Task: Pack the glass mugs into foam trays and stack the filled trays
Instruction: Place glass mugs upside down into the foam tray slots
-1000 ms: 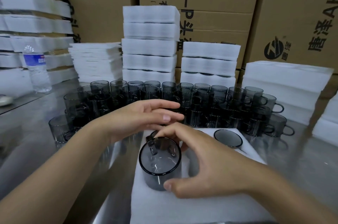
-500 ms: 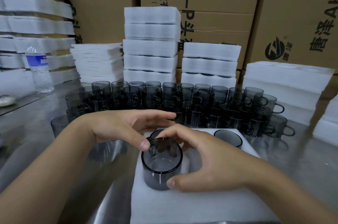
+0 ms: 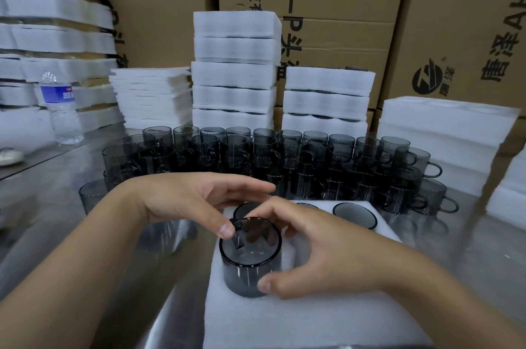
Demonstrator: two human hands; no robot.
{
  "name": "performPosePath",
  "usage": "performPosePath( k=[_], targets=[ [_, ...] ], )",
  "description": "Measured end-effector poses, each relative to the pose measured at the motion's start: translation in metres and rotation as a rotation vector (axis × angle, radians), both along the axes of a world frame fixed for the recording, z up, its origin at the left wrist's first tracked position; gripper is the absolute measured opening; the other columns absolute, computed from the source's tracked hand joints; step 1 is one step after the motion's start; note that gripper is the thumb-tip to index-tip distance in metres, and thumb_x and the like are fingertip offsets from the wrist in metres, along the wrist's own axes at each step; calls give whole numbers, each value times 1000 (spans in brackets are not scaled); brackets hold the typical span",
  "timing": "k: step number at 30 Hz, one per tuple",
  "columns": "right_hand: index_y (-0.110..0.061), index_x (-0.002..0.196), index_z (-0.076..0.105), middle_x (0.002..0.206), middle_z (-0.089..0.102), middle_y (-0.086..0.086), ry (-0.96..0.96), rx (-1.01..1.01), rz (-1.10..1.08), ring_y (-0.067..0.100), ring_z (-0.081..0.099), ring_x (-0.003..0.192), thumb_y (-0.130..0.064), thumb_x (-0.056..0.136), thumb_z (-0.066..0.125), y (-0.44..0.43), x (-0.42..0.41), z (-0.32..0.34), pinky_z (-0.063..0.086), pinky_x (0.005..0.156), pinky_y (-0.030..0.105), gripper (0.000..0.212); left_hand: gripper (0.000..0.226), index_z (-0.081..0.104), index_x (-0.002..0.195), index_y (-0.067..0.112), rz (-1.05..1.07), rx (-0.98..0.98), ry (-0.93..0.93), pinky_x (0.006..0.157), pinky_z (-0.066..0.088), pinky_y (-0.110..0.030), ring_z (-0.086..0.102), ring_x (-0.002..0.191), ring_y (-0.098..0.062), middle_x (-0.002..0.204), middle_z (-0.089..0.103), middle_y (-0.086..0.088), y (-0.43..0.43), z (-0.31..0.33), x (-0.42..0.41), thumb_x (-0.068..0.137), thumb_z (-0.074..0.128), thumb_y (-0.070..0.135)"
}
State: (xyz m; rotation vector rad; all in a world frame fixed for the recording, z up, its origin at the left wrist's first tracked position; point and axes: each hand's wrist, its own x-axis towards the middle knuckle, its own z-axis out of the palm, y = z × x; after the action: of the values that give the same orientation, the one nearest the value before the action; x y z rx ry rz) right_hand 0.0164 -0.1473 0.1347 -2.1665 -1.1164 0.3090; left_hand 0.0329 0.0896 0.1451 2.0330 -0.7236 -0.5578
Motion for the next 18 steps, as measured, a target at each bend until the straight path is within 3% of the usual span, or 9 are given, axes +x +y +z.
performPosePath(
  k=[3,6,11,13,16,18],
  targets=[
    [-43,109,50,110,59,-18,5,-2,9,1,55,107,-48,64,72,0,1,0,45,96,38,51,89,34,141,20,1,7,-1,115,29,-30,36,137,-5,146,43,10,-1,0,1,63,77,25],
    [-44,109,49,111,58,-20,-1,-13,10,1,54,108,-49,63,72,0,2,-1,46,95,37,51,105,30,144,15,-45,0,18,114,29,-29,34,138,-7,149,39,6,-3,1,0,59,85,45],
    [-48,114,48,116,54,-26,26,-22,41,-5,51,112,-59,62,72,-3,5,-1,44,98,31,59,105,29,145,13,-97,-14,54,114,29,-34,35,139,-13,149,39,1,-5,1,-1,62,83,47],
    [-50,114,50,112,56,-27,78,31,30,-8,52,106,-69,62,65,-1,6,-1,45,95,27,57,104,30,145,11,-119,-12,28,115,27,-37,34,139,-16,150,39,-2,-6,2,0,63,82,48],
    [-38,110,57,93,60,-28,151,191,-33,-6,55,87,-71,75,55,1,7,0,47,81,22,49,99,32,143,8,-136,2,-10,115,27,-36,34,140,-17,149,40,-3,-9,4,-1,66,79,49],
    [-40,110,58,95,59,-29,113,175,-30,-5,54,88,-67,72,63,1,6,0,48,80,22,47,99,32,144,9,-133,15,-29,115,27,-35,34,139,-16,149,40,-2,-9,4,-2,66,79,50]
  ],
)
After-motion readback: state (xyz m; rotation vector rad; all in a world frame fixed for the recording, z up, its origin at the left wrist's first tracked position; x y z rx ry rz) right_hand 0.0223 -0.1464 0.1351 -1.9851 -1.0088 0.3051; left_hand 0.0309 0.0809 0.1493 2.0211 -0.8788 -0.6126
